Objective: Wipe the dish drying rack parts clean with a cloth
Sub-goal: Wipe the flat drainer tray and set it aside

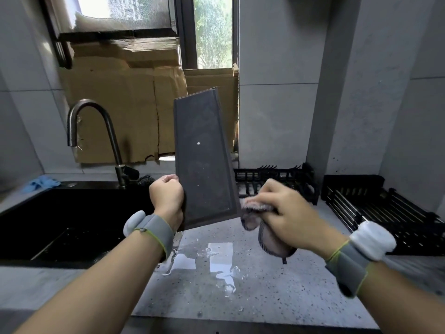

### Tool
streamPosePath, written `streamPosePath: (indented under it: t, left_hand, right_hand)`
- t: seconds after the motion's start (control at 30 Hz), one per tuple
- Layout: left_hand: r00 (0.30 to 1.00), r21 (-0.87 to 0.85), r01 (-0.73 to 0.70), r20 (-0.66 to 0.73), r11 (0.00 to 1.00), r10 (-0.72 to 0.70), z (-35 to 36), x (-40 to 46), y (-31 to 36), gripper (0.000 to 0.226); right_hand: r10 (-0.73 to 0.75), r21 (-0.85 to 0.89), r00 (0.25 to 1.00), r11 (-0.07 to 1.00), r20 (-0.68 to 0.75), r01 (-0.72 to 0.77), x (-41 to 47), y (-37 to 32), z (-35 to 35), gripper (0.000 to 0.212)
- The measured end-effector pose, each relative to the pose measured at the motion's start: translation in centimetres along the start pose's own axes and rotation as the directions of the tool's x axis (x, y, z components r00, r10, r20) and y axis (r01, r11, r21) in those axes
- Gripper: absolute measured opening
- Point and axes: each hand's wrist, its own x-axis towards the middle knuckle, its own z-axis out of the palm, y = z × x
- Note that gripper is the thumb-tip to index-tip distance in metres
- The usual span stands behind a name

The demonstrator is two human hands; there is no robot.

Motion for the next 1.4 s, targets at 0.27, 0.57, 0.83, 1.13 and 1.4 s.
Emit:
streamPosePath:
  t: [0.27, 0.57, 0.83, 1.13, 1.4]
  left_hand:
    - [0.987, 0.205, -0.154, 0.082, 0.966, 0.140, -0.1, -0.8, -1.1, 0.022]
    - [0.961, 0.183, -0.213, 0.215, 0.960, 0.172, 1.3, -3.7, -1.1, 0.023]
    - [0.958, 0.065, -0.139, 0.261, 0.988, 0.117, 2.2, -4.4, -0.2, 0.028]
    - [0.970, 0.008, -0.080, 0.233, 0.997, 0.076, 2.1, -4.2, 0.9, 0.035]
    - [0.984, 0.027, -0.001, 0.178, 1.000, -0.004, 1.4, -3.8, -1.1, 0.031]
  right_hand:
    - [0.066, 0.129, 0.979, 0.991, -0.192, -0.041, 4.2, -1.8, -2.6, 0.034]
    - [-0.113, -0.316, 0.916, 0.949, -0.385, -0.015, 5.7, -0.1, 0.6, 0.033]
    - [-0.019, -0.391, 0.936, 0.911, -0.352, -0.129, 4.9, -0.3, 2.1, 0.056]
    - [-0.211, -0.138, 0.964, 0.972, -0.161, 0.189, 0.4, 0.5, 3.3, 0.047]
    - [-0.208, -0.036, 0.940, 0.978, -0.271, 0.206, 1.5, -0.4, 0.3, 0.049]
